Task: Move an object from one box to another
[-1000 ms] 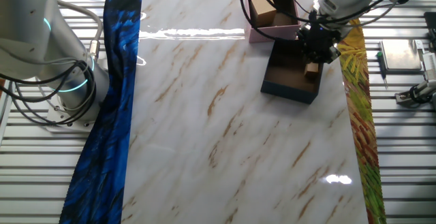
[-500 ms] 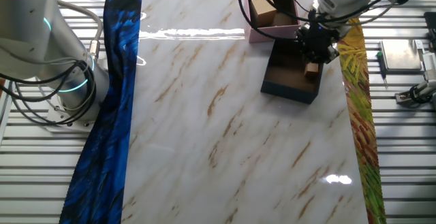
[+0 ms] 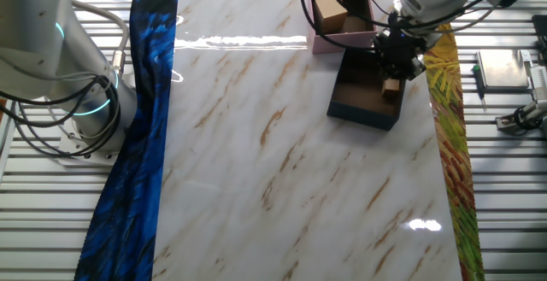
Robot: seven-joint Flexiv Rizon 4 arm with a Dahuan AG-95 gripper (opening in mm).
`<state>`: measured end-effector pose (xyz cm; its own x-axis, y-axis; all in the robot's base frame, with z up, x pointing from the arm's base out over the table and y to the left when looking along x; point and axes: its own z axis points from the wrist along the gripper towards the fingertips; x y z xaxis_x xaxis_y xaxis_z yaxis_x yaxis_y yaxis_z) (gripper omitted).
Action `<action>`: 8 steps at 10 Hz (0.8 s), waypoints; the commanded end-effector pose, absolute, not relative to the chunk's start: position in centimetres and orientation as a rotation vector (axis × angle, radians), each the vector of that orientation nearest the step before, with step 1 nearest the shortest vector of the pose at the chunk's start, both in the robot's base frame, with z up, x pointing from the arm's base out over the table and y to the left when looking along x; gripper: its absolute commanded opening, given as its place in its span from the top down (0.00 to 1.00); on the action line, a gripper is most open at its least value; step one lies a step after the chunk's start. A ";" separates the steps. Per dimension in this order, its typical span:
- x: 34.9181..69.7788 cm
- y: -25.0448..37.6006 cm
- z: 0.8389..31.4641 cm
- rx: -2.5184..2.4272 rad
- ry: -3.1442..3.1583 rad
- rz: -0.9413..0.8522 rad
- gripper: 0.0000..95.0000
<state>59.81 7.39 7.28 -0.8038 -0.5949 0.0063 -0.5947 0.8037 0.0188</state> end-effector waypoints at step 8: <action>59.5 7.3 7.3 0.923 -2.988 -0.015 1.00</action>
<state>59.57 7.30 7.26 -0.8274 -0.5615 0.0069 -0.5614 0.8274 0.0126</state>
